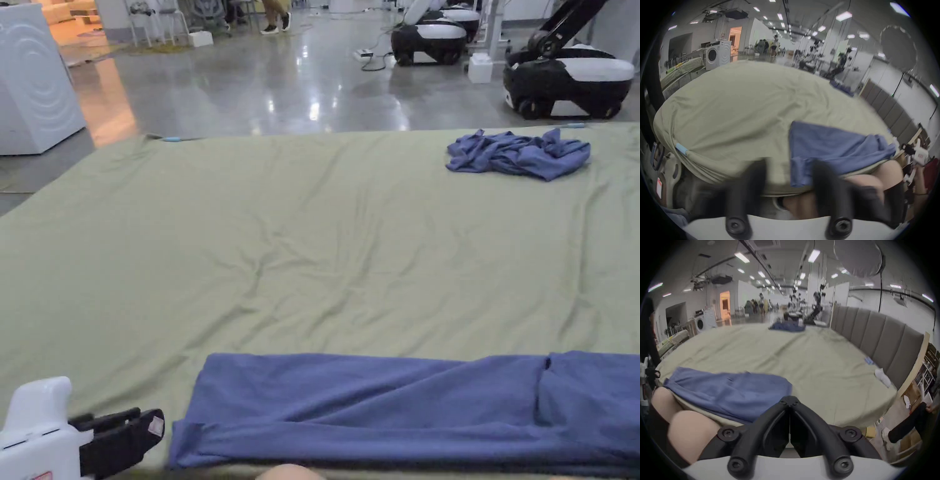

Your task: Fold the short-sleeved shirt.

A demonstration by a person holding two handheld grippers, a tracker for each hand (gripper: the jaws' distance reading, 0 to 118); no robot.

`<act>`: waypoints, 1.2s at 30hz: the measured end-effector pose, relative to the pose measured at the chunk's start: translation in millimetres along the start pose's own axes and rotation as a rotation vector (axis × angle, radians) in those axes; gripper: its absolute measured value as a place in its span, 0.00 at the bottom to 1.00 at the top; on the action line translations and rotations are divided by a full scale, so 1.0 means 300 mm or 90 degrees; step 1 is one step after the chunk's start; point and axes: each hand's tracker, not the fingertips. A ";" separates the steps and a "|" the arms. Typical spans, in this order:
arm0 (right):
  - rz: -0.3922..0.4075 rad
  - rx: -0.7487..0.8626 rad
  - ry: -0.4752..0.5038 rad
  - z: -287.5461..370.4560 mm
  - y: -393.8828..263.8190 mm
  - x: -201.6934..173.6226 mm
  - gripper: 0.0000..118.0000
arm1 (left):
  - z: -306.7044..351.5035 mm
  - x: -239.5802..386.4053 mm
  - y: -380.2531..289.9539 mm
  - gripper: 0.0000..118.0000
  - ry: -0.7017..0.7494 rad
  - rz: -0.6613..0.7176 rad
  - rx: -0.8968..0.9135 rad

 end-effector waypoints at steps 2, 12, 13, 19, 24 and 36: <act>0.012 0.018 0.064 0.074 0.026 -0.054 0.02 | 0.045 0.001 0.008 0.00 -0.005 0.026 0.043; 0.040 0.055 0.200 0.169 0.189 -0.322 0.02 | -0.352 -0.302 0.065 1.00 -0.337 0.226 -0.244; 0.052 0.061 0.203 0.169 0.205 -0.339 0.02 | -0.387 -0.324 0.050 1.00 -0.345 0.232 -0.222; 0.051 0.042 0.229 0.113 0.255 -0.420 0.02 | -0.488 -0.333 0.156 1.00 -0.477 0.369 -0.224; 0.072 0.028 0.240 0.064 0.252 -0.478 0.02 | -0.576 -0.207 0.153 1.00 -0.516 0.273 -0.261; 0.068 0.029 0.248 0.081 0.240 -0.488 0.02 | -0.553 -0.202 0.230 0.03 -0.308 0.197 -0.281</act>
